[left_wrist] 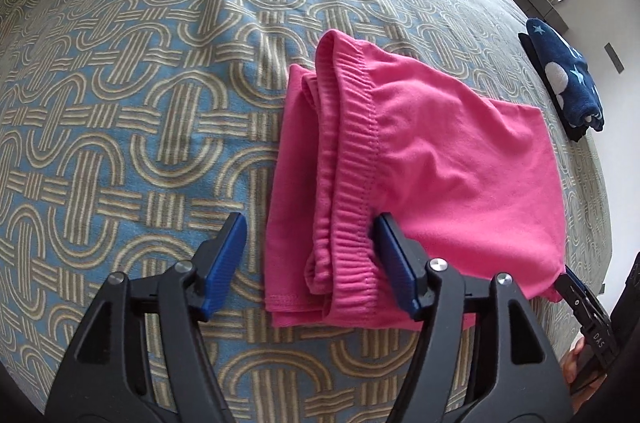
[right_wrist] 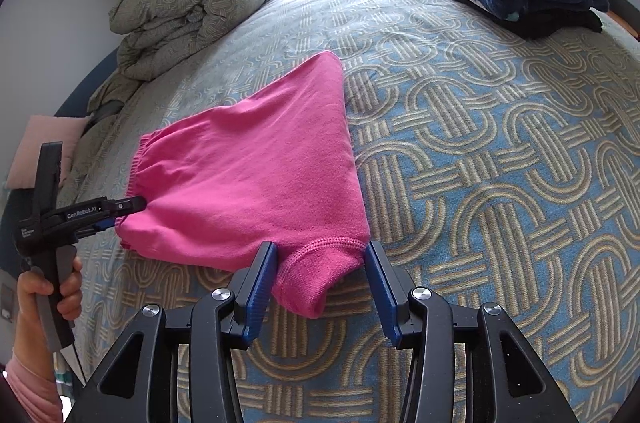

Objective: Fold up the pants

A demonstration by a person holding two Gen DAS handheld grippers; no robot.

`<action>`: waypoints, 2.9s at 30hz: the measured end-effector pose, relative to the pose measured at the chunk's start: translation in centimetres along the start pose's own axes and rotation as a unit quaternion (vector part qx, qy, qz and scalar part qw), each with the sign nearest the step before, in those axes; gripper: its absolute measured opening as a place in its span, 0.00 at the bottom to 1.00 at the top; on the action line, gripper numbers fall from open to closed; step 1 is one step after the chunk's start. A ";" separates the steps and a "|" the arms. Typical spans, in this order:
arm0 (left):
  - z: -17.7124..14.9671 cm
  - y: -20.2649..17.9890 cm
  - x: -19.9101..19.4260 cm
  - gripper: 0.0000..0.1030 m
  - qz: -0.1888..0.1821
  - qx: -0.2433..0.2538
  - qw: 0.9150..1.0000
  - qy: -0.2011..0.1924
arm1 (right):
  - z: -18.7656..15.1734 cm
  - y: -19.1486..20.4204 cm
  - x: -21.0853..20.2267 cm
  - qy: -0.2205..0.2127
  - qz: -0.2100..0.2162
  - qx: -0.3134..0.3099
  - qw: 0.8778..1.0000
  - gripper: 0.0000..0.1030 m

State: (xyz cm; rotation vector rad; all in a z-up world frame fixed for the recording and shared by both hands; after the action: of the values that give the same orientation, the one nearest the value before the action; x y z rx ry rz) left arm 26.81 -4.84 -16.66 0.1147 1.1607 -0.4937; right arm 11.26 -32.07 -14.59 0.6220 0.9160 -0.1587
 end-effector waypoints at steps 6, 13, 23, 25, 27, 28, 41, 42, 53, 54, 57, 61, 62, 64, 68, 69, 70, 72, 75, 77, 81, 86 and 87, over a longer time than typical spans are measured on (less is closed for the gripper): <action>0.0 0.3 0.3 0.65 -0.017 -0.005 1.000 -0.001 | 0.7 -0.1 -0.1 0.005 0.005 0.009 1.000 0.48; 0.4 0.1 0.7 0.65 -0.021 0.005 1.000 -0.004 | 1.7 -0.8 0.0 0.005 0.005 0.036 0.999 0.49; 0.5 -0.3 1.1 0.76 -0.017 0.036 0.999 -0.030 | 3.8 -1.1 1.8 0.048 0.033 0.073 0.996 0.50; 0.6 -0.4 1.2 0.80 -0.013 0.049 0.998 -0.035 | 4.1 -1.1 2.1 0.051 0.038 0.080 0.995 0.50; 0.6 -0.2 1.4 0.83 -0.014 0.050 0.998 -0.036 | 4.2 -1.1 2.3 0.051 0.038 0.080 0.995 0.50; 0.7 -0.1 1.5 0.84 -0.019 0.045 0.998 -0.034 | 4.2 -1.0 2.5 0.051 0.036 0.079 0.995 0.50; 1.3 -0.4 2.3 0.91 -0.031 0.049 0.998 -0.009 | 5.2 -0.2 4.6 0.073 0.087 0.056 0.992 0.52; 1.4 -0.4 2.3 0.91 -0.031 0.048 0.998 -0.007 | 5.3 -0.2 5.0 0.077 0.096 0.053 0.991 0.52; 2.7 -1.8 2.8 0.82 -0.031 0.063 0.997 0.010 | 7.0 -0.1 6.2 0.107 0.153 0.051 0.981 0.54; 2.9 -2.0 3.0 0.82 -0.029 0.065 0.997 0.010 | 7.1 0.1 6.4 0.108 0.154 0.048 0.981 0.54; 3.2 -2.4 3.2 0.82 -0.029 0.076 0.997 0.009 | 7.7 0.6 7.2 0.115 0.176 0.060 0.976 0.59; 3.2 -2.0 3.3 0.77 -0.040 0.071 0.997 0.013 | 8.2 1.2 8.2 0.132 0.182 0.069 0.972 0.59; 3.1 -1.8 3.1 0.76 -0.040 0.071 0.997 0.013 | 8.1 1.4 8.2 0.134 0.177 0.064 0.973 0.59; 2.9 -1.6 2.8 0.73 -0.043 0.071 0.996 0.017 | 7.9 1.7 7.9 0.135 0.171 0.051 0.975 0.59; 2.6 -0.9 2.7 0.69 -0.064 0.055 0.996 0.019 | 7.4 1.7 7.8 0.137 0.175 0.044 0.974 0.59; 2.6 -0.7 2.6 0.64 -0.072 0.047 0.996 0.020 | 7.5 1.6 7.9 0.139 0.176 0.048 0.973 0.59; 2.6 -0.7 2.6 0.56 -0.085 0.038 0.995 0.019 | 7.6 1.5 8.0 0.142 0.177 0.050 0.973 0.59; 2.7 -0.7 2.3 0.47 -0.100 0.034 0.994 0.015 | 7.6 1.4 8.2 0.145 0.176 0.051 0.972 0.58; 2.7 -1.2 2.0 0.42 -0.096 0.057 0.994 0.009 | 7.6 1.2 8.4 0.147 0.181 0.049 0.971 0.58; 2.6 -1.3 2.1 0.42 -0.094 0.061 0.994 0.008 | 7.6 1.2 8.5 0.145 0.186 0.046 0.971 0.58; 2.6 -0.3 2.9 0.53 -0.108 0.028 0.994 0.012 | 7.4 1.3 8.3 0.144 0.192 0.044 0.970 0.63; 2.5 -0.7 2.9 0.55 -0.097 0.041 0.994 0.009 | 7.2 2.2 8.0 0.131 0.158 0.035 0.978 0.60; 2.7 -1.1 2.9 0.50 -0.092 0.048 0.995 0.006 | 7.1 2.3 8.0 0.125 0.149 0.026 0.981 0.47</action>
State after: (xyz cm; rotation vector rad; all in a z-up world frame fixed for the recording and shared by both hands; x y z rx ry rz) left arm 29.52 -7.67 -18.02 0.0940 1.1644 -0.7123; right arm 21.97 -33.14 -16.67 0.8324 1.0506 0.1687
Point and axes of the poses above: each gripper's, at about its wrist camera, not at the fingertips, and x roughly the way its jaws point, y to its left, z to its top, the point moved 5 cm from there along x, roughly the way its jaws point, and after that the axes turned 12 degrees about x, right-handed, at the moved point
